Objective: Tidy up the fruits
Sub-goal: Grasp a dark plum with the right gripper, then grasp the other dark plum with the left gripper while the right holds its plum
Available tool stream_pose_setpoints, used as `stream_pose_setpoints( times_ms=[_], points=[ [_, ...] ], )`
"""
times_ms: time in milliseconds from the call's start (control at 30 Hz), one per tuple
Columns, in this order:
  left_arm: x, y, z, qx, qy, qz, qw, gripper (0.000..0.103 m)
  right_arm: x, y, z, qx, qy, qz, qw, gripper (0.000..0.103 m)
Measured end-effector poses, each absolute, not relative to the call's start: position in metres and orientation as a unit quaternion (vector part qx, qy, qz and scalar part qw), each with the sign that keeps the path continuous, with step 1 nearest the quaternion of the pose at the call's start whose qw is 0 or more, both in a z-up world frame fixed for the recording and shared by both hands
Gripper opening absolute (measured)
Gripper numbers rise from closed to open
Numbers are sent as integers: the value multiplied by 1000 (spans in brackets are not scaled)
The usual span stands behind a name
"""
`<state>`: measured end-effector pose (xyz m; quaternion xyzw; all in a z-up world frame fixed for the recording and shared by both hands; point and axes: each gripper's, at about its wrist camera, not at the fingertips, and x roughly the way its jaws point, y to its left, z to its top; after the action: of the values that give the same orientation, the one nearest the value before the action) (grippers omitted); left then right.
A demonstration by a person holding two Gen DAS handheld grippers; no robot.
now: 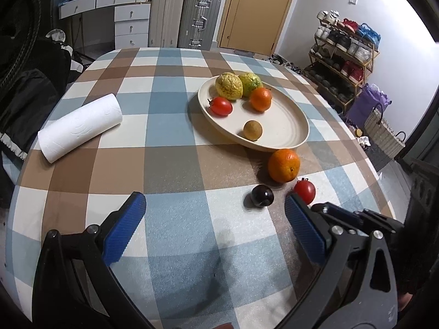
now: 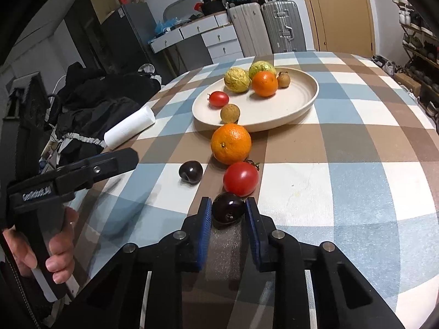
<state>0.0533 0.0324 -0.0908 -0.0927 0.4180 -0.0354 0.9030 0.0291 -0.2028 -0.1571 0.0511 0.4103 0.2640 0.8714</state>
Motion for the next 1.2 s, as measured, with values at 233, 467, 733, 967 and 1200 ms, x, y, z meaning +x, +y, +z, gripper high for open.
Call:
stream_pose_setpoints(
  times_ms=[233, 467, 733, 967, 1200],
  points=[
    [60, 25, -98, -73, 430, -40, 899, 101, 25, -220, -153, 54, 398, 254, 880, 25],
    [71, 13, -108, -53, 449, -51, 891, 101, 24, -240, -144, 39, 380, 242, 892, 25],
    [87, -13, -121, -2, 468, -75, 880, 101, 33, -268, -142, 68, 375, 228, 896, 25],
    [96, -18, -120, -10, 462, -99, 882, 90, 34, -277, -138, 67, 363, 230, 900, 25],
    [102, -16, -127, -23, 471, -116, 874, 55, 38, -279, -137, 72, 361, 237, 899, 25]
  ],
)
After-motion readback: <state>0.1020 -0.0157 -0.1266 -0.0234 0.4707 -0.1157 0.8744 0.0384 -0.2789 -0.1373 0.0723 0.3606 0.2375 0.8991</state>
